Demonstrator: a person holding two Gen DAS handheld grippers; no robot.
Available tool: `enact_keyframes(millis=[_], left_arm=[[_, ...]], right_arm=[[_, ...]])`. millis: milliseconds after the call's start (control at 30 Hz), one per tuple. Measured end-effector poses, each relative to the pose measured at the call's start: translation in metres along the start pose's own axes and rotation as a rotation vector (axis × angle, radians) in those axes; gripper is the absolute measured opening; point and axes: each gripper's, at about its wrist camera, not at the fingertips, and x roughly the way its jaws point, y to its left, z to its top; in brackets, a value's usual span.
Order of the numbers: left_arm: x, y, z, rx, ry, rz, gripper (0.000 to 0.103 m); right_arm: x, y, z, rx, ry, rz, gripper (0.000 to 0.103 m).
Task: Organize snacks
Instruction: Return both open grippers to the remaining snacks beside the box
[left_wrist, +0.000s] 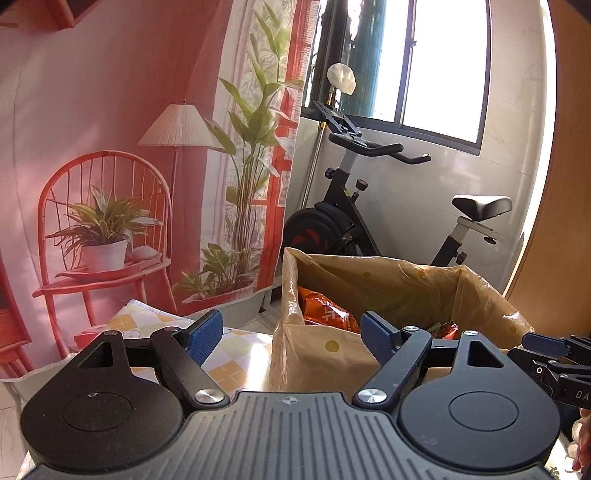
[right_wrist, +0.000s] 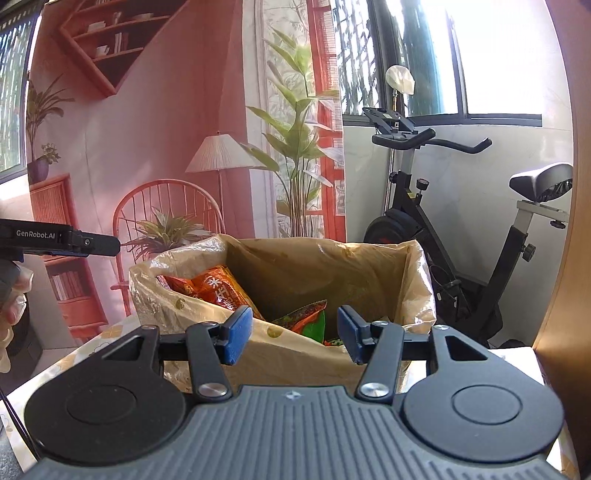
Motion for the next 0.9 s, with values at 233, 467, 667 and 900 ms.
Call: enact_keyframes(millis=[233,467,667,900], left_arm=[[-0.017,0.035,-0.037,-0.042,0.050,0.026,0.084],[-0.019,0.061,-0.064,-0.085,0.102,0.066,0.083],[-0.015,0.067,-0.083,-0.096,0.149,0.070,0.083],[-0.009,0.065,-0.095,-0.089,0.182,0.064,0.083]], right_arm=[[-0.009,0.014,-0.025,0.002,0.029,0.036,0.055],[-0.011,0.022,-0.049,0.032,0.057,0.045,0.061],[-0.002,0.023,-0.073,0.047,0.119,0.030,0.060],[0.008,0.016,-0.094,0.069,0.188,0.019,0.061]])
